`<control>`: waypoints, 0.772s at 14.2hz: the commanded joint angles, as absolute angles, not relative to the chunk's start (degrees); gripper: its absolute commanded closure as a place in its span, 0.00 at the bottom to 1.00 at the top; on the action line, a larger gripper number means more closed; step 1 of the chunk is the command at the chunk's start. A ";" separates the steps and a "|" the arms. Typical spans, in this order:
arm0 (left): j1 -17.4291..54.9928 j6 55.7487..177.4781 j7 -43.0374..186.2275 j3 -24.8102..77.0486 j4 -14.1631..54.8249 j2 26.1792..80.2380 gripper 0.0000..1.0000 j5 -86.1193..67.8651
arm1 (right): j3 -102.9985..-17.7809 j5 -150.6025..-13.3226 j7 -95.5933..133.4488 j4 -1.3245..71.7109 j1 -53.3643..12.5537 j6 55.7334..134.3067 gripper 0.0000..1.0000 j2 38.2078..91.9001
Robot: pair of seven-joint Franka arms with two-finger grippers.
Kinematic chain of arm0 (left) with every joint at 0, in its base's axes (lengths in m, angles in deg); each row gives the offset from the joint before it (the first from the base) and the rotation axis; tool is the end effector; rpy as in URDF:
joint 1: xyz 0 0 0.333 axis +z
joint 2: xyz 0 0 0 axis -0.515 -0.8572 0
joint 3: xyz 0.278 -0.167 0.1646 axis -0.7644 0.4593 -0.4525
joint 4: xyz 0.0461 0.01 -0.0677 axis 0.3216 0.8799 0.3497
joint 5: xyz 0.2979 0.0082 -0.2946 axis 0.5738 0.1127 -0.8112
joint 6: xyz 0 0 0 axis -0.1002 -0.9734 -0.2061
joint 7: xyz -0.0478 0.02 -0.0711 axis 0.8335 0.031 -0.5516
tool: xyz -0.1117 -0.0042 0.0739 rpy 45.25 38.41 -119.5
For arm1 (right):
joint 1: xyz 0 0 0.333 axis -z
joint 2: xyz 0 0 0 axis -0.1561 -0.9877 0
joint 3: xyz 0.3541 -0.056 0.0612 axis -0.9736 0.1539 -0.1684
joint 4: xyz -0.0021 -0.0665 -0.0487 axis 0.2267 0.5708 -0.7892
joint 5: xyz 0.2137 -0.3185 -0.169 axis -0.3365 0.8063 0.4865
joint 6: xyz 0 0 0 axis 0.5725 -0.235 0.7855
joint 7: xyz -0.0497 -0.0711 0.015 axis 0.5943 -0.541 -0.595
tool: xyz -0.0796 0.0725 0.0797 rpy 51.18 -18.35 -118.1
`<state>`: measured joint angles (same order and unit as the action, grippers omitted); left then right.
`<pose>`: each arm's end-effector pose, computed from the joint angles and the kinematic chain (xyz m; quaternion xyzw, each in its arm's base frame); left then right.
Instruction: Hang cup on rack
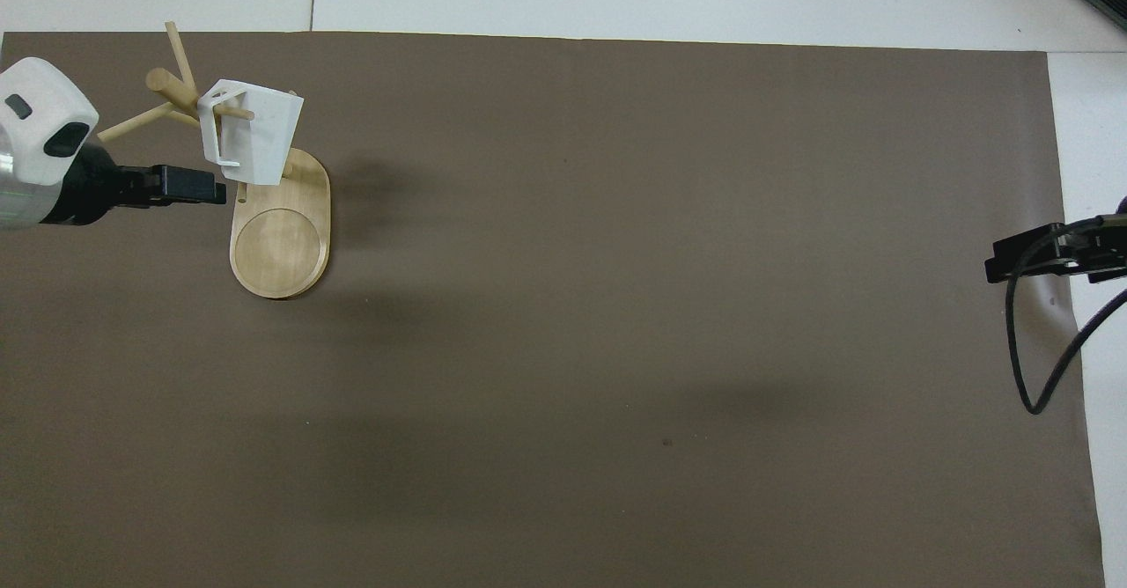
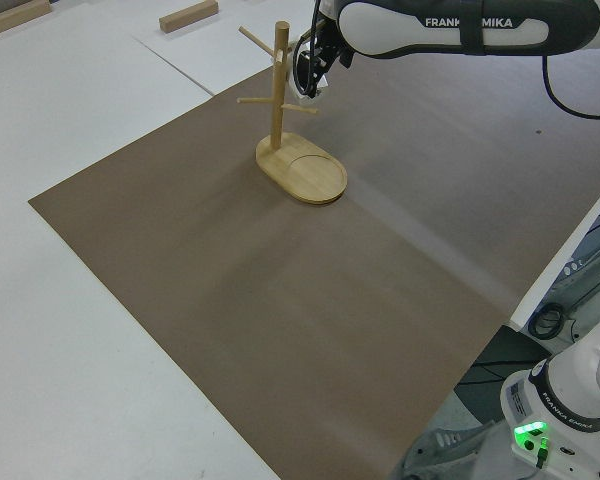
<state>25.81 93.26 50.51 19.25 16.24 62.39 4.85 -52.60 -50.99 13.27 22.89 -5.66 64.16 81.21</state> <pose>0.6128 -0.0311 0.5463 0.9923 -0.0265 0.0826 0.0884 0.5654 -0.0397 0.6388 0.9993 -0.0130 -0.0341 0.0014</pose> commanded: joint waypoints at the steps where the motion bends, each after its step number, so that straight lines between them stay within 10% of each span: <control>1: 25.99 89.51 50.09 19.66 16.69 66.34 0.00 9.58 | -51.70 -50.76 12.86 22.76 -5.38 65.83 0.00 81.54; 11: 26.34 66.65 50.00 19.75 -8.01 60.72 0.00 14.69 | -47.30 -50.76 12.95 23.29 -9.95 66.28 0.00 81.89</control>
<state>26.07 69.75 50.48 19.83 -3.88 62.87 13.48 -47.94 -50.99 13.27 22.83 -9.43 65.65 81.22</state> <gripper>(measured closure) 0.000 0.000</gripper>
